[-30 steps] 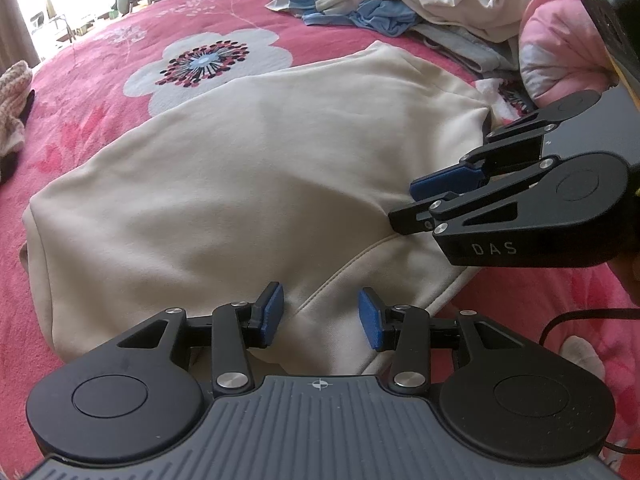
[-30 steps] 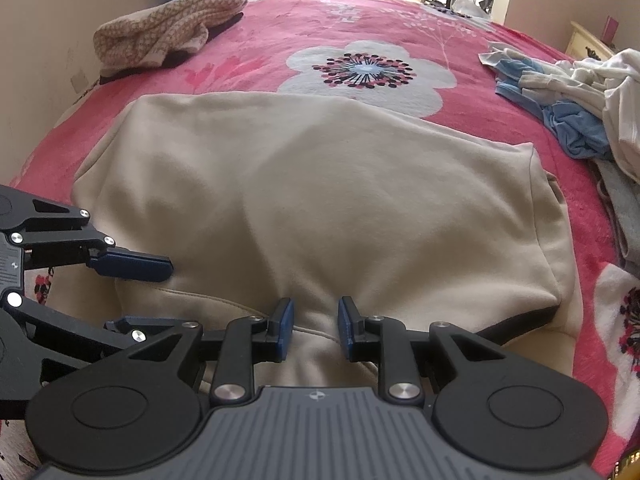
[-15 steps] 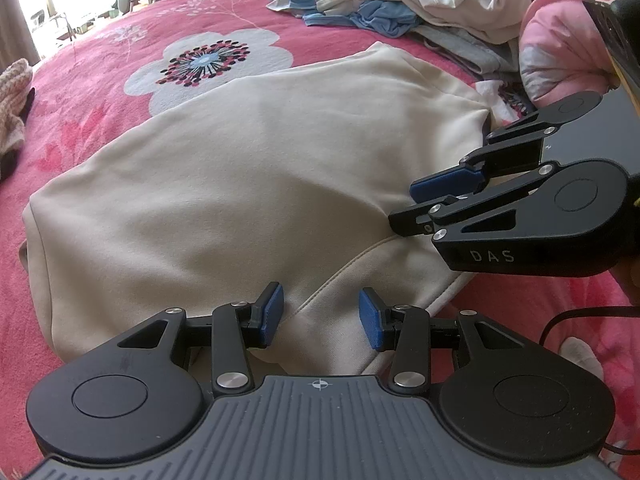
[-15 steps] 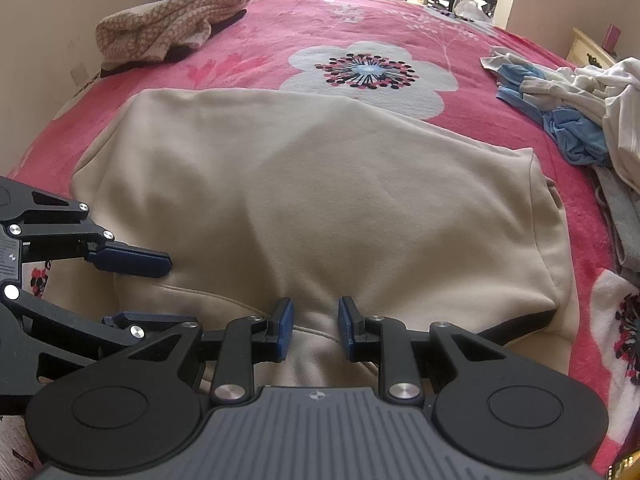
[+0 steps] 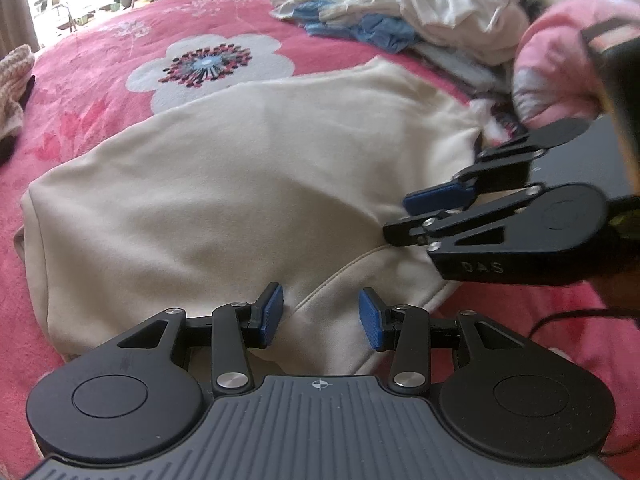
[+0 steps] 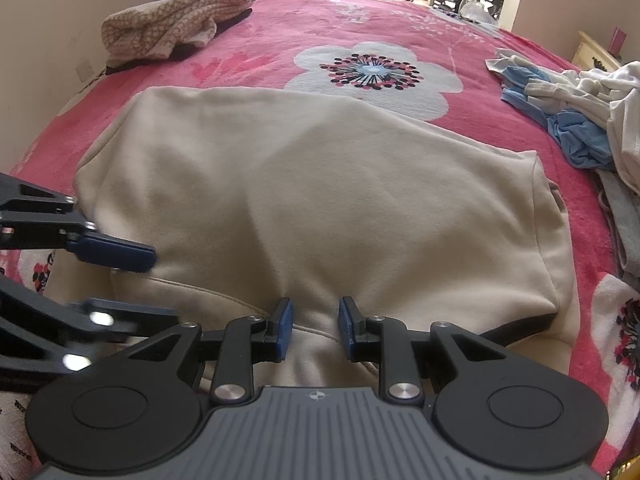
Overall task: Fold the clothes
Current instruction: 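Grasp the folded hoodie side edge with the left gripper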
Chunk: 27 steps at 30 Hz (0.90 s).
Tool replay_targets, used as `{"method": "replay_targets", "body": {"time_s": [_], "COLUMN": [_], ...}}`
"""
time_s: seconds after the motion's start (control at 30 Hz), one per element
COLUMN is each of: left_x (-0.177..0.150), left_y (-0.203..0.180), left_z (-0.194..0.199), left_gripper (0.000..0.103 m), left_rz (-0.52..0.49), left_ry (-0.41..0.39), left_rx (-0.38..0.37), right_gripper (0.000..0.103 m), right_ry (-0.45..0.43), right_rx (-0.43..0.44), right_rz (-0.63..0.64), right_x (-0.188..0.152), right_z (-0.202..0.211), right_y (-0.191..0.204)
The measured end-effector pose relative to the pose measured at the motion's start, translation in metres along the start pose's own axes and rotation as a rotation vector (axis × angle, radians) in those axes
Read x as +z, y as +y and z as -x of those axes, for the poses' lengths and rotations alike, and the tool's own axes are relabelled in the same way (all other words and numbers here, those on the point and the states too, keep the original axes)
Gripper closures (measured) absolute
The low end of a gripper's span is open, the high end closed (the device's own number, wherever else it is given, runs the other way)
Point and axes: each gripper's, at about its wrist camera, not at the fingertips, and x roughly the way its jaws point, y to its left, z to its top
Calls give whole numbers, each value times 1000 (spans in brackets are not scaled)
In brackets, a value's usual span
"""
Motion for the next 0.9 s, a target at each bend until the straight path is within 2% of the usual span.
{"method": "replay_targets", "body": {"time_s": [0.03,0.1,0.23,0.43,0.57,0.7,0.9], "left_x": [-2,-7,-11,-15,-30,-43,-49], "left_y": [4,16,63,164,203,214,218], "left_z": [6,20,48,75,66,44,21], "left_gripper": [61,61,60,56,56,55,55], "left_rz": [1,6,110,403,591,690,724], "left_ry": [-15,-40,-72,-118,-121,-96,-53], "left_rx": [-17,-43,-63,14,-43,-156,-194], "right_gripper": [74,63,61,58,53,49,37], "right_ry": [-5,-15,-48,-78,-116,-136,-145], "right_rx": [11,32,82,212,302,356,369], "right_rz": [6,17,84,162,187,216,265], "right_x": [2,5,21,64,77,72,69], "right_z": [2,7,22,31,17,-2,-23], "right_y": [-1,-2,-1,19,49,80,106]}}
